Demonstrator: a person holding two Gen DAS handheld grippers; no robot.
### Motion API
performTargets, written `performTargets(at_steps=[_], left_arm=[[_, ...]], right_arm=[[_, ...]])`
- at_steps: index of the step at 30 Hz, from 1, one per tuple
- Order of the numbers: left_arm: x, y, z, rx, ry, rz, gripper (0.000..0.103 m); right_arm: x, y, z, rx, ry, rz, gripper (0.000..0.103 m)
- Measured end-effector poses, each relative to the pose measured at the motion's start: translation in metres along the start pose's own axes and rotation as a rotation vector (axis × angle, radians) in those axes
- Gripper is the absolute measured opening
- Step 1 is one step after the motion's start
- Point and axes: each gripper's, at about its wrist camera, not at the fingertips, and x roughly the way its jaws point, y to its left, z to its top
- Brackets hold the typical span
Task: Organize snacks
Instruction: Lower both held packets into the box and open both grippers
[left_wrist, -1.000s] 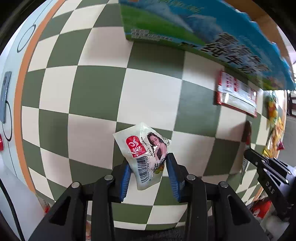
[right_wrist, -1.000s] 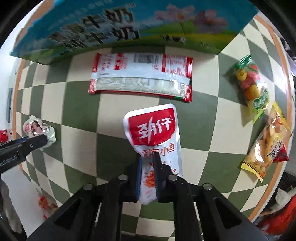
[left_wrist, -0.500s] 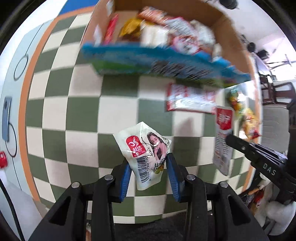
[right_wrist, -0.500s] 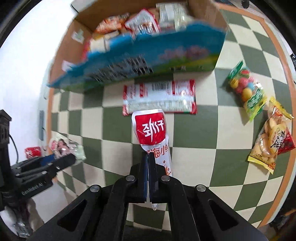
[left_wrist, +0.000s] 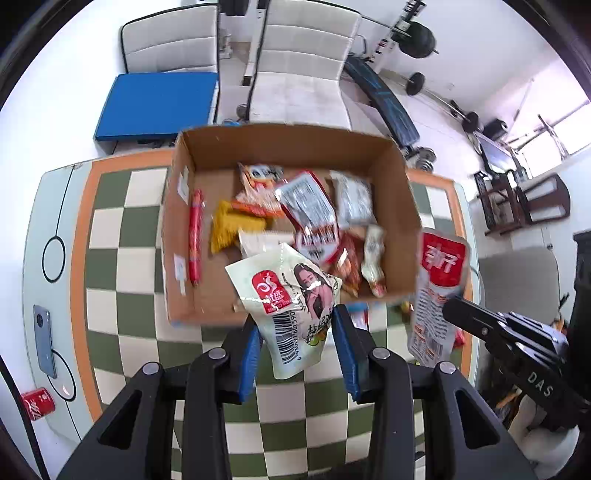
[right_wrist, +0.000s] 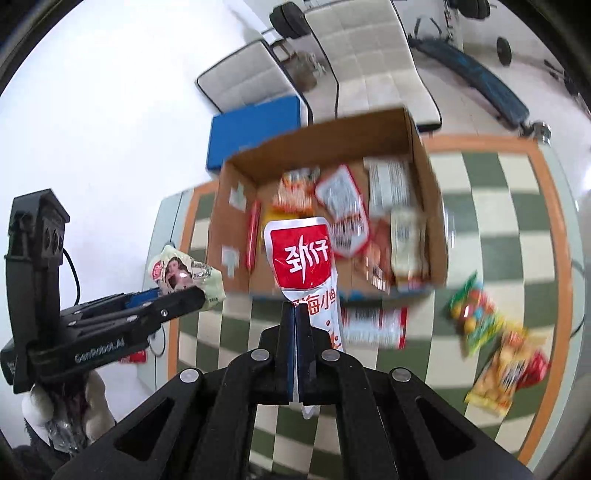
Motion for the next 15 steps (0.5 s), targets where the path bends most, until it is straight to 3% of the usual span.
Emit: performTargets(at_steps=[7,15], left_arm=[[0.040,0.032,0.040,-0.067,0.101,-0.004,0.035],[0.090,0.066,0.039,-0.171,0.247,0.039,0.035]], right_arm=[[0.030,0.002,0.057,-0.011,0.012,-0.025,0.001],[0.096,0.000,0.082,0.009,0.126,-0.039,0.002]])
